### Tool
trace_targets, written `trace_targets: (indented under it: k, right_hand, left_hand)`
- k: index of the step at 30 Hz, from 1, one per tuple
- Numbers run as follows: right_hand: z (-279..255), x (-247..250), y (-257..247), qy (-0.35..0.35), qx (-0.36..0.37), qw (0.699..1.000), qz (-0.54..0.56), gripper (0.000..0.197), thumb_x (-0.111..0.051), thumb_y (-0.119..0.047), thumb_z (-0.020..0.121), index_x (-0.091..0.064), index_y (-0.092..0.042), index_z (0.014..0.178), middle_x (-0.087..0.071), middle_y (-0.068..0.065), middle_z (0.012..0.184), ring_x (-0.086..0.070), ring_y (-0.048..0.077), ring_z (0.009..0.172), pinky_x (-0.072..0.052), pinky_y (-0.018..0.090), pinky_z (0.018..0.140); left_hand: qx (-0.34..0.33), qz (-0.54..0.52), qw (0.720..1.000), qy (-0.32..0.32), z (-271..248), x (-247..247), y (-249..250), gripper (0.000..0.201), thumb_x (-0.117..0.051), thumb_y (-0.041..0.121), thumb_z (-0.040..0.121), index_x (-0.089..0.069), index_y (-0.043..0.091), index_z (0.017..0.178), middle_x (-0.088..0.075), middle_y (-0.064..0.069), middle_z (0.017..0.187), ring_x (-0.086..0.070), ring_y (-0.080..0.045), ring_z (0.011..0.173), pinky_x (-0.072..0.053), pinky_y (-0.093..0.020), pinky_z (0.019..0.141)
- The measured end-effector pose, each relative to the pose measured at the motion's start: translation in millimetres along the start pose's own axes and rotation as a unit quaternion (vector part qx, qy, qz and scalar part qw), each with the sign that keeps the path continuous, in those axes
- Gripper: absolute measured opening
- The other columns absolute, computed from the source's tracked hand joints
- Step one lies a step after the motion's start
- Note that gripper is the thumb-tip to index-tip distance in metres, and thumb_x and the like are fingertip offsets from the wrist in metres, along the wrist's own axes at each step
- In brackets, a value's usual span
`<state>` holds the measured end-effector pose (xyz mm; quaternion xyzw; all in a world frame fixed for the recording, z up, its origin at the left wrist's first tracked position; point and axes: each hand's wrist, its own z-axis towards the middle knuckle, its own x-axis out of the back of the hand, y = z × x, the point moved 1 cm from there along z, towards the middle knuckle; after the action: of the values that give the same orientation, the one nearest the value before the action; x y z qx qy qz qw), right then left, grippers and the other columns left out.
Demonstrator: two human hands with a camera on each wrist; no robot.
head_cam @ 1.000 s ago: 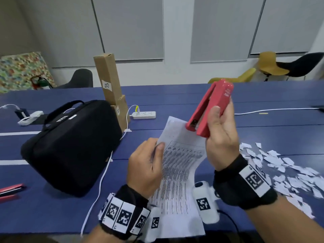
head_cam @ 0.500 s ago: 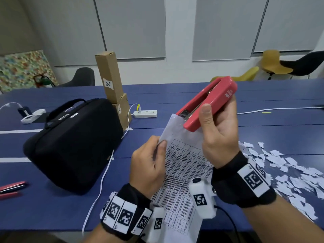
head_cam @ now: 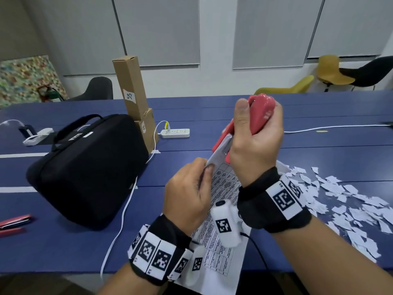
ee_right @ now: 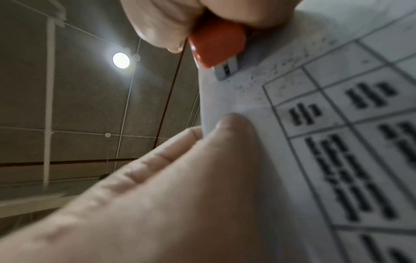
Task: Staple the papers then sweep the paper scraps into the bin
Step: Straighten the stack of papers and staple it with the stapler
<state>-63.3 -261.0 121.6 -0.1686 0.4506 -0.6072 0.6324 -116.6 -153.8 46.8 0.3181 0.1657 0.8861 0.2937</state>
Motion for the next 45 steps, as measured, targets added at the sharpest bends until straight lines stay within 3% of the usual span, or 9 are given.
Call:
trace_targets:
  k: [5, 8, 11, 16, 31, 36, 38, 42, 45]
  right_hand:
    - [1.5, -2.4, -4.8, 0.045, -0.032, 0.998, 0.025, 0.061, -0.064, -0.081, 0.068, -0.052, -0.021, 0.069, -0.05, 0.036, 0.068, -0.054, 0.057, 0.06, -0.053, 0.057, 0.055]
    - [5.1, -0.8, -3.7, 0.049, -0.056, 0.996, 0.045, 0.056, -0.069, -0.076, 0.073, -0.051, -0.022, 0.067, -0.049, 0.019, 0.062, -0.052, 0.052, 0.054, -0.052, 0.062, 0.054]
    - [7.6, 1.6, 0.8, 0.043, -0.069, 0.995, 0.061, 0.04, -0.066, -0.057, 0.08, -0.052, -0.022, 0.067, -0.053, 0.011, 0.057, -0.053, 0.032, 0.051, -0.054, 0.059, 0.053]
    - [9.0, 1.3, -1.1, 0.043, -0.075, 0.992, 0.087, 0.036, -0.061, -0.039, 0.093, -0.048, -0.017, 0.067, -0.049, 0.01, 0.051, -0.046, 0.028, 0.041, -0.047, 0.037, 0.042]
    - [9.2, -0.4, 0.4, 0.027, -0.038, 0.996, 0.076, 0.045, -0.057, -0.042, 0.093, -0.051, 0.0, 0.077, -0.045, 0.005, 0.042, -0.043, 0.025, 0.028, -0.036, 0.024, 0.035]
    - [15.8, 0.0, 3.7, -0.023, -0.034, 0.992, 0.116, 0.034, -0.054, -0.041, 0.095, -0.051, -0.012, 0.078, -0.056, 0.006, 0.055, -0.053, 0.025, 0.041, -0.05, 0.038, 0.044]
    - [27.3, 10.4, 3.4, 0.013, -0.033, 0.993, 0.115, 0.027, -0.05, -0.035, 0.099, -0.053, -0.016, 0.08, -0.059, 0.0, 0.063, -0.057, 0.012, 0.046, -0.051, 0.028, 0.047]
    - [51.8, 45.1, 42.7, 0.038, -0.103, 0.985, -0.136, 0.039, -0.054, -0.054, 0.094, -0.053, -0.023, 0.069, -0.05, -0.004, 0.062, -0.057, 0.013, 0.052, -0.052, 0.027, 0.052]
    - [43.7, 55.7, 94.4, -0.132, -0.201, 0.883, -0.402, 0.047, -0.054, -0.053, 0.094, -0.067, -0.011, 0.079, -0.069, 0.014, 0.081, -0.069, 0.039, 0.088, -0.054, 0.043, 0.079]
  left_hand:
    - [0.003, 0.018, 1.0, -0.001, -1.1, -0.6, 1.3, 0.028, -0.047, 0.024, 0.1, -0.05, 0.014, 0.074, -0.038, 0.008, 0.06, -0.04, -0.019, 0.053, -0.036, -0.039, 0.048]
    - [-0.001, 0.02, 1.0, -0.002, -0.6, -0.6, 1.9, 0.027, -0.048, 0.023, 0.1, -0.049, 0.016, 0.074, -0.036, 0.009, 0.061, -0.039, -0.017, 0.053, -0.035, -0.037, 0.048]
    - [-0.003, 0.024, 1.0, -0.005, -1.2, -1.0, 2.3, 0.027, -0.048, 0.022, 0.1, -0.048, 0.016, 0.073, -0.036, 0.009, 0.06, -0.038, -0.016, 0.053, -0.034, -0.035, 0.047]
    - [-0.006, 0.02, 1.0, -0.009, -2.0, -0.8, 2.4, 0.028, -0.045, 0.026, 0.1, -0.051, 0.015, 0.075, -0.04, 0.007, 0.06, -0.039, -0.016, 0.054, -0.033, -0.034, 0.048]
    - [-0.028, 0.015, 0.999, -0.013, -4.6, -6.3, -2.9, 0.031, -0.043, 0.029, 0.101, -0.058, 0.012, 0.079, -0.046, 0.003, 0.062, -0.044, -0.019, 0.057, -0.039, -0.038, 0.052]
    - [0.005, 0.001, 1.0, -0.013, -0.2, -3.8, -9.6, 0.03, -0.047, 0.025, 0.1, -0.038, 0.023, 0.071, -0.032, 0.008, 0.055, -0.035, -0.017, 0.05, -0.033, -0.036, 0.047]
    - [0.048, -0.009, 0.999, -0.007, 4.8, -2.6, -24.1, 0.036, -0.049, 0.022, 0.1, -0.031, 0.025, 0.068, -0.028, 0.006, 0.052, -0.03, -0.016, 0.05, -0.029, -0.036, 0.05]
    - [0.212, 0.011, 0.977, -0.014, 17.2, -10.1, -94.0, 0.043, -0.049, 0.018, 0.097, -0.026, 0.013, 0.062, -0.028, -0.004, 0.055, -0.027, -0.024, 0.057, -0.024, -0.038, 0.055]
    - [0.303, 0.061, 0.948, -0.079, 20.2, -22.7, -151.8, 0.04, -0.047, 0.018, 0.095, -0.03, 0.008, 0.061, -0.037, -0.016, 0.063, -0.037, -0.028, 0.063, -0.027, -0.037, 0.059]
